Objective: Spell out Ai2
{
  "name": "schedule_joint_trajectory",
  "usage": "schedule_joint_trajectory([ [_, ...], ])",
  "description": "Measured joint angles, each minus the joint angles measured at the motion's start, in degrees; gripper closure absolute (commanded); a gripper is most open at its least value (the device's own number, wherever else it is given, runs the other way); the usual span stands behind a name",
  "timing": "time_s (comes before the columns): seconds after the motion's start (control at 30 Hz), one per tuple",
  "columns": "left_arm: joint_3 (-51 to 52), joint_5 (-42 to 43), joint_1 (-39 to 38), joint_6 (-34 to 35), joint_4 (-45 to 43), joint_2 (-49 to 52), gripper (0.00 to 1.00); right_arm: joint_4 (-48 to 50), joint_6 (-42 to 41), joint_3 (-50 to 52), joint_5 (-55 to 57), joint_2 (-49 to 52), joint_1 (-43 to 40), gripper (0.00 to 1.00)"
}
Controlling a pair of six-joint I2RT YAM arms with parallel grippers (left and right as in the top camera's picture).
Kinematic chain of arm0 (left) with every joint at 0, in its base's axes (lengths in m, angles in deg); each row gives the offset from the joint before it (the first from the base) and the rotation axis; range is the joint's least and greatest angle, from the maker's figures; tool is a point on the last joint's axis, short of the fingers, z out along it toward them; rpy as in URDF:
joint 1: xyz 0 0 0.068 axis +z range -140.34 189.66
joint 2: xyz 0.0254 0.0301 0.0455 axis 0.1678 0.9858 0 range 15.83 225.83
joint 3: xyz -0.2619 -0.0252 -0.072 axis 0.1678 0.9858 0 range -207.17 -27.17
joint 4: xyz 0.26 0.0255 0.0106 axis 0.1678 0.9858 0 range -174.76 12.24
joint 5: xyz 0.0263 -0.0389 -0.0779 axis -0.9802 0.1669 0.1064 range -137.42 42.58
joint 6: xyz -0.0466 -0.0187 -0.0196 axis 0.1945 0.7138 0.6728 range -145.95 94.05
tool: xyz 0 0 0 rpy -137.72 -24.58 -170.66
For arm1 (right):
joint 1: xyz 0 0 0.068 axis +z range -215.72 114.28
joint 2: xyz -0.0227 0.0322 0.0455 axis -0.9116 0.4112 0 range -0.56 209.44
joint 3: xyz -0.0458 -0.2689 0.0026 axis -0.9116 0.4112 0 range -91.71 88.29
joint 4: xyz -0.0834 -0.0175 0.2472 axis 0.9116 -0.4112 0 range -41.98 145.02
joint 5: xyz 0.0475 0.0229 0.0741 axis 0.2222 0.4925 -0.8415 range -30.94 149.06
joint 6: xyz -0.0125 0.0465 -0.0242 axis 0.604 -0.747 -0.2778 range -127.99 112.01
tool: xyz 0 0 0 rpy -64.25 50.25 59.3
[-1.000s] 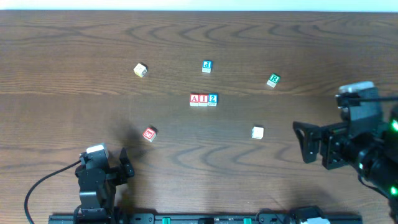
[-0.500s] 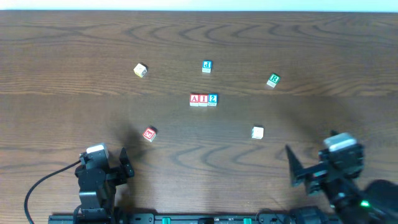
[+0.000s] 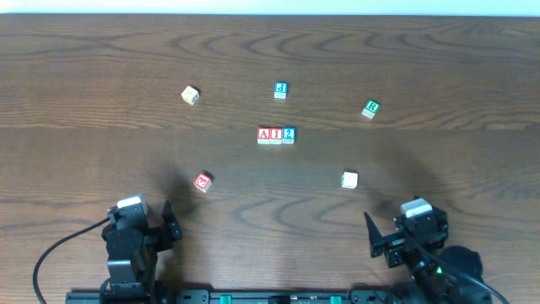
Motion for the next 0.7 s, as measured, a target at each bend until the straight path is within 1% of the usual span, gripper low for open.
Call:
schedule_joint_trajectory([
  [0.33, 0.0, 0.02, 0.0, 0.0, -0.02, 0.0, 0.05, 1.07, -0.26, 7.56, 0.07, -0.11, -6.25, 0.01],
  [0.5, 0.0, 0.0, 0.0, 0.0, 0.0, 0.0, 0.05, 0.79, -0.26, 11.08, 0.09, -0.11, -6.6, 0.01],
  [0.7, 0.0, 0.0, 0.0, 0.0, 0.0, 0.0, 0.05, 1.14, -0.28, 11.19, 0.2, -0.13, -6.6, 0.01],
])
